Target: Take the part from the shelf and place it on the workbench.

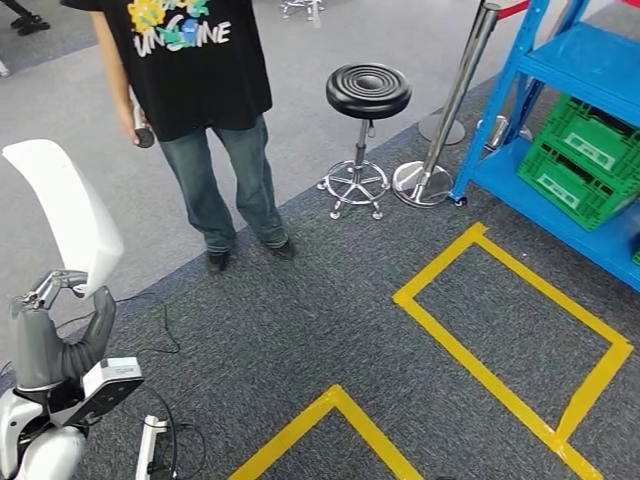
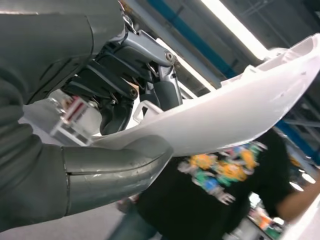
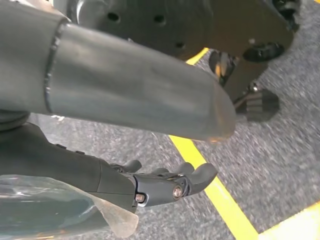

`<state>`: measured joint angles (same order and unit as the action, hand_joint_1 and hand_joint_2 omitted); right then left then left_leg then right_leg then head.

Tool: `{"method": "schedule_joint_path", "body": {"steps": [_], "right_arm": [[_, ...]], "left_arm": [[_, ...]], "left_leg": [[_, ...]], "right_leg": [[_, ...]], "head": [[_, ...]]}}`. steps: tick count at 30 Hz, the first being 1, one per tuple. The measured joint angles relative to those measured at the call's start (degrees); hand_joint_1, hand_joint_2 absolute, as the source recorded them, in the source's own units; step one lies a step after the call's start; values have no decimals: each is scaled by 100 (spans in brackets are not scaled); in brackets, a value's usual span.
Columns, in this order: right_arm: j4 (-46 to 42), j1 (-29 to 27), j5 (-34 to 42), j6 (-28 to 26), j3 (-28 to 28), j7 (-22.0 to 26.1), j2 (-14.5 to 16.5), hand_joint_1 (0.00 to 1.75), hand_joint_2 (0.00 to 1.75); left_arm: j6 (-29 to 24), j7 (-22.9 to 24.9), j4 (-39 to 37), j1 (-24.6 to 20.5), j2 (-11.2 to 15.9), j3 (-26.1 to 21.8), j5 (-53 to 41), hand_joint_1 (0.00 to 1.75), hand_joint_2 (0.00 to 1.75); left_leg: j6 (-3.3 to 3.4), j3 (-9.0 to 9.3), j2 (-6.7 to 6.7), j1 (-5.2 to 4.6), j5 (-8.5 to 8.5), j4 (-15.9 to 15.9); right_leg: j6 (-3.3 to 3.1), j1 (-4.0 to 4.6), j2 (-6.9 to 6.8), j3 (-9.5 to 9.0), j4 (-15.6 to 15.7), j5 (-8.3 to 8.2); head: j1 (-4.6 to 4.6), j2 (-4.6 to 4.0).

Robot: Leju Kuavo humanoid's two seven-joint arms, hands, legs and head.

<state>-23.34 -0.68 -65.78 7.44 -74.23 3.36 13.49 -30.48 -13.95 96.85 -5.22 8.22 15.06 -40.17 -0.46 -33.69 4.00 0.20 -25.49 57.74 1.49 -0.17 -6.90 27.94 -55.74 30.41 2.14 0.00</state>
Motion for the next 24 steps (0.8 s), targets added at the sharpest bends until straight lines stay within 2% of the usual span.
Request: {"method": "schedule_joint_path", "body": {"steps": [1, 2, 3, 4, 5, 6, 7, 8, 9, 10, 11, 12, 13, 14, 16, 17, 19, 21, 22, 23, 24], "right_arm": [[25, 3, 13, 14, -12, -51, -8, 0, 0], [46, 7, 25, 29, -27, -106, -12, 0, 0], [62, 11, 43, 35, -51, -174, -14, 0, 0], [78, 14, 64, 26, -82, -254, -11, 0, 0], [91, 16, 84, -9, -119, -332, 1, 0, 0], [105, 15, 101, -59, -155, -402, 21, 0, 0], [121, 13, 112, -121, -187, -440, 48, 0, 0], [134, 11, 121, -175, -215, -445, 73, 0, 0], [147, 10, 130, -209, -236, -419, 93, 0, 0], [159, 13, 139, -229, -252, -378, 108, 0, 0], [167, 20, 146, -234, -263, -340, 118, 0, 0], [176, 28, 150, -234, -274, -310, 127, 0, 0], [185, 35, 148, -234, -286, -294, 136, 0, 0], [194, 42, 137, -238, -296, -293, 142, 0, 0], [220, 54, 91, -276, -305, -330, 152, 0, 0], [239, 63, 63, -313, -306, -359, 154, 0, 0], [278, 75, 20, -385, -308, -388, 158, 0, 0], [298, 63, -8, -398, -315, -358, 159, 0, 0], [301, 51, -22, -379, -320, -343, 159, 0, 0], [296, 39, -34, -355, -323, -334, 160, 0, 0], [287, 29, -46, -330, -326, -335, 162, 0, 0]], "left_arm": [[12, 23, 0, -14, -3, 9, -18, 175, 175], [22, 43, -1, -32, -7, 21, -29, 175, 175], [30, 64, -4, -66, -13, 38, -37, 175, 175], [35, 81, -8, -109, -21, 63, -46, 175, 175], [46, 92, -12, -150, -29, 93, -57, 175, 175], [60, 99, -19, -184, -32, 122, -68, 175, 175], [74, 99, -28, -206, -33, 155, -84, 175, 175], [87, 99, -40, -221, -32, 184, -97, 175, 175], [91, 99, -54, -234, -29, 209, -105, 175, 175], [90, 101, -65, -250, -27, 228, -110, 175, 175], [87, 103, -73, -271, -23, 240, -107, 175, 175], [84, 104, -79, -295, -20, 250, -97, 175, 175], [79, 106, -87, -318, -15, 259, -84, 175, 175], [75, 106, -96, -334, -8, 270, -71, 175, 175], [68, 105, -122, -341, 21, 292, -43, 175, 175], [65, 102, -138, -338, 40, 304, -28, 175, 175], [56, 90, -171, -354, 76, 323, 7, 175, 175], [44, 77, -202, -373, 94, 343, 41, 175, 175], [38, 73, -222, -376, 100, 353, 58, 175, 175], [34, 73, -241, -374, 105, 363, 77, 175, 175], [31, 73, -258, -373, 112, 372, 89, 175, 175]], "left_leg": [[46, -1, -72, 4, 1, -7], [88, 5, -141, 10, 6, -22], [130, 10, -208, 19, 17, -39], [168, 16, -272, 31, 28, -55], [191, 14, -334, 31, 28, -56], [209, 11, -403, 26, 26, -55], [216, 13, -477, 21, 23, -54], [219, 17, -557, 15, 20, -52], [218, 24, -635, 12, 15, -50], [210, 34, -712, 13, 10, -46], [195, 40, -782, 16, 0, -39], [171, 36, -848, 9, -16, -17], [143, 21, -909, 6, -25, 3], [110, 0, -965, 8, -28, 16], [43, -31, -1077, 26, -13, 16], [15, -42, -1062, 31, -26, 35], [-34, -163, -849, 20, -195, 308], [-72, -496, -560, 18, -551, 1017], [-85, -679, -494, 24, -698, 1392], [-88, -794, -462, 28, -752, 1624], [-81, -800, -448, 29, -691, 1636]], "right_leg": [[33, -6, -58, -35, 12, 23], [65, -18, -15, -42, -20, 73], [89, -31, 111, 0, -149, 170], [105, -42, 290, 128, -412, 319], [106, -48, 492, 333, -809, 499], [103, -48, 611, 578, -1257, 663], [98, -45, 664, 810, -1629, 749], [89, -43, 685, 969, -1813, 719], [79, -43, 695, 1015, -1745, 562], [65, -47, 727, 950, -1453, 313], [53, -59, 817, 813, -1032, 46], [44, -77, 936, 662, -634, -136], [36, -89, 1034, 543, -361, -236], [26, -92, 1097, 475, -225, -259], [-20, -76, 1033, 433, -205, -244], [-55, -76, 972, 421, -195, -252], [-128, -84, 840, 391, -165, -261], [-179, -61, 698, 379, -161, -244], [-193, -46, 617, 376, -163, -234], [-201, -32, 537, 371, -164, -222], [-205, -20, 461, 363, -165, -210]], "head": [[9, 1], [17, 1], [27, 1], [46, 2], [66, 1], [79, 2], [91, 2], [95, 2], [98, 2], [99, 2], [101, 2], [100, 1], [97, 1], [96, 1], [92, 2], [89, 2], [55, 1], [24, 0], [22, 0], [23, 0], [22, 0]]}}
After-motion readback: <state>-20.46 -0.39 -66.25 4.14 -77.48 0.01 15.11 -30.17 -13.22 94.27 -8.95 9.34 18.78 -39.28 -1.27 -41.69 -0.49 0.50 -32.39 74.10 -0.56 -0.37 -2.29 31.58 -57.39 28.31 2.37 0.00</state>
